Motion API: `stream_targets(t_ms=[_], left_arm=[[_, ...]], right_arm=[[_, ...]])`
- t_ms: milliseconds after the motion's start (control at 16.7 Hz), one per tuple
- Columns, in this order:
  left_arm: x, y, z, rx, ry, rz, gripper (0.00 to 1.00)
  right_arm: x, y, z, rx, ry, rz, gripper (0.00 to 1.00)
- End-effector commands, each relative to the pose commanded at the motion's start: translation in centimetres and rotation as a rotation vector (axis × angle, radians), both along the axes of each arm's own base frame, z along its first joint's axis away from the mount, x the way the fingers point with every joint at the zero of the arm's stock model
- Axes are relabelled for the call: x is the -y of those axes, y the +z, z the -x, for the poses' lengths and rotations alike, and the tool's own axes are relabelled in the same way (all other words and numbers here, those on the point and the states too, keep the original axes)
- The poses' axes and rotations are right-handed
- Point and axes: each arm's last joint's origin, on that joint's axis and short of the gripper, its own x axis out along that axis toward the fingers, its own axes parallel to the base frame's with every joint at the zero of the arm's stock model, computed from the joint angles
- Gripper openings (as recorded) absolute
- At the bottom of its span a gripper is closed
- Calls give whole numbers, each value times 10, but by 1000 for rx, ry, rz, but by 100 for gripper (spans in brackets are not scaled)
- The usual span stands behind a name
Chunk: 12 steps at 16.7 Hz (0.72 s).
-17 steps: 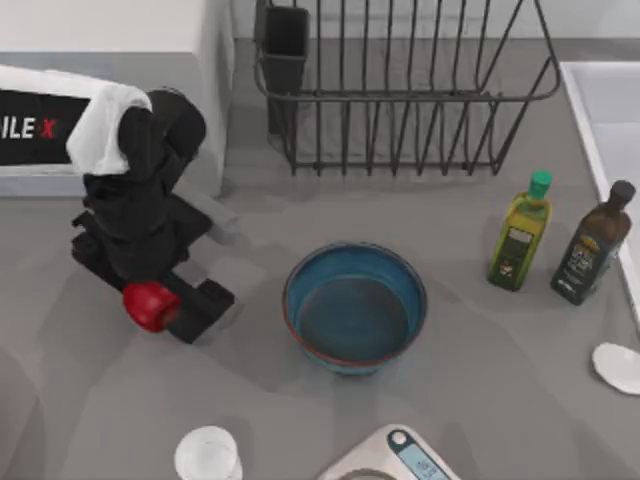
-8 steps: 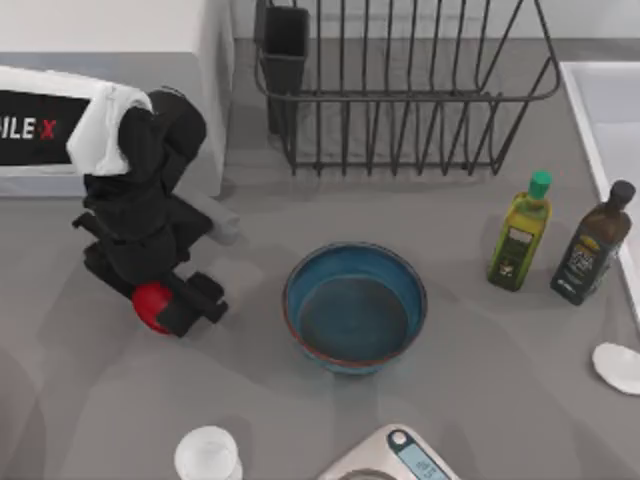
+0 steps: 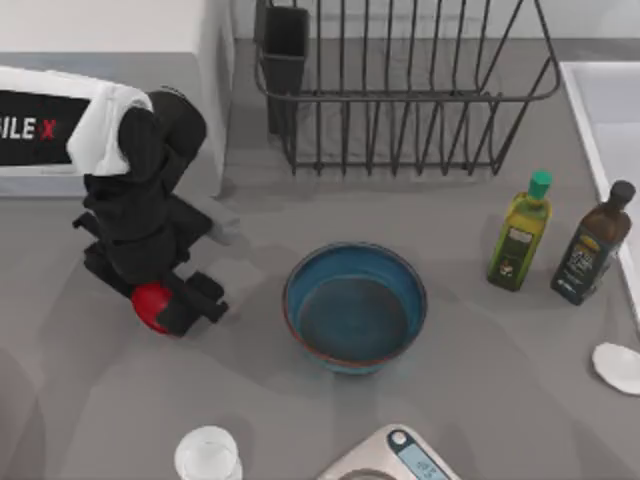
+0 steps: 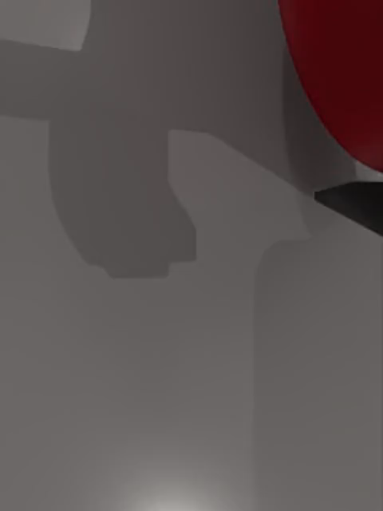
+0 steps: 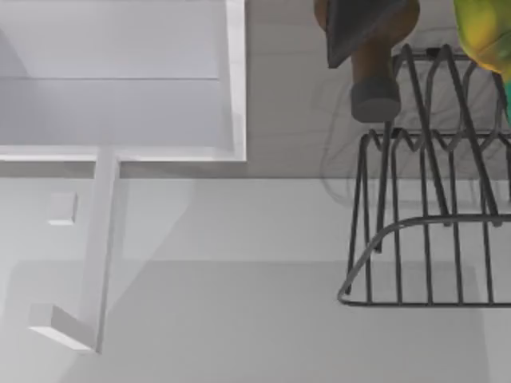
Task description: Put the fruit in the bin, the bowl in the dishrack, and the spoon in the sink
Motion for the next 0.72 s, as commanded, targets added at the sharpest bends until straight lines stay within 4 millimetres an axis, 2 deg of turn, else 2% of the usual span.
stream_targets(t_ms=[180,600,720], left_arm=[[2,11,-2,5,-8,0,0],[1,89,-1,-10,-1,-4,0],[0,100,0,0,0,0,0]], right_arm=[[0,0,0,0,0,0,100],[0,0,0,0,0,0,100],[0,0,0,0,0,0,100]])
